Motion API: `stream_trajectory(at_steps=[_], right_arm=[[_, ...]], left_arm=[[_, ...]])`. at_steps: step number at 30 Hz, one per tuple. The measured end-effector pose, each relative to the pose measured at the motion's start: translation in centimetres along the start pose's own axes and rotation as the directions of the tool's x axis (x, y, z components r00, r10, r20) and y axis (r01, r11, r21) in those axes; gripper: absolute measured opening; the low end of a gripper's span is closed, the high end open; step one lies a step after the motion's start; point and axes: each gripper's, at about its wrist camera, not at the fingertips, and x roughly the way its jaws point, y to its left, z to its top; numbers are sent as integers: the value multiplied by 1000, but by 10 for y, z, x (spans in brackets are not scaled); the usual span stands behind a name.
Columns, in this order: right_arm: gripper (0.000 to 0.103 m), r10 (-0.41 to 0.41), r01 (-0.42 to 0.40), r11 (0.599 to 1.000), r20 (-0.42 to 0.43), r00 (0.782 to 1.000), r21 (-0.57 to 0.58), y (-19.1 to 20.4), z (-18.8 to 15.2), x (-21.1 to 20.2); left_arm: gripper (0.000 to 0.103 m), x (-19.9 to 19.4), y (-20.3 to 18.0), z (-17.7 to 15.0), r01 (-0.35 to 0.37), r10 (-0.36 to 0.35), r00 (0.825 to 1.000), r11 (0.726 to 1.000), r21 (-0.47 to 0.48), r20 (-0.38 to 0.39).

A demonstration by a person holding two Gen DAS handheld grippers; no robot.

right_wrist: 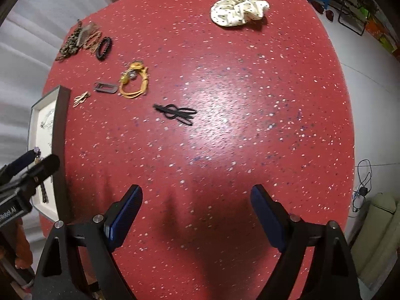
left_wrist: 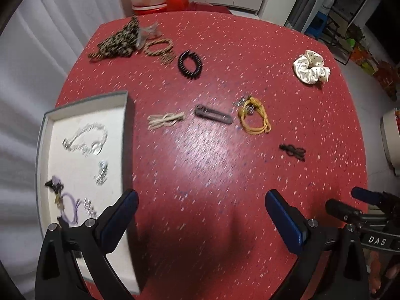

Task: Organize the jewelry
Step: 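Move both grippers from the tray toward the yellow hair tie and dotted scrunchie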

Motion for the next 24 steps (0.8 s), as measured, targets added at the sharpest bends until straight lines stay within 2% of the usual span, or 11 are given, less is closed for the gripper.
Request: stream_trajectory(at_steps=[5,6,7,10,14,15,16,21,22,24], right_arm=[[90,-10,10,1000,14,1000,19,-16,11,1],[90,-12,11,1000,19,1000,22,-19,14,1],[90,-14,13,1000,23,1000,25,-22,18,1],[90,-21,20,999,43,999,34,-31,33,0],[90,-21,16,998,82,996,59,-44,60,-4],[90,-15,9,998,92,996,70,-48,68,-5],[90,-10,3,997,99,995,78,-51,74,-5],[90,8,-29,989,143,990,145,-74,111,-5],[90,13,-37,986,151,988,159,-78,118,-5],[90,24,-54,981,161,987,186,-87,134,-2]], left_arm=[[101,10,-13,17,24,-24,1000,1000,5,15],[98,13,-16,20,31,-31,999,1000,3,17],[90,16,-19,24,35,-35,999,999,2,17],[89,26,-27,32,38,-38,999,999,-5,9],[88,38,-36,42,48,-48,999,999,-13,10],[81,41,-39,44,50,-50,999,999,-13,10],[79,46,-42,47,50,-50,999,999,-12,3],[79,66,-49,58,48,-48,999,998,-40,-7],[74,70,-50,60,49,-50,999,998,-46,-7],[71,78,-53,64,47,-48,999,998,-52,-14]])
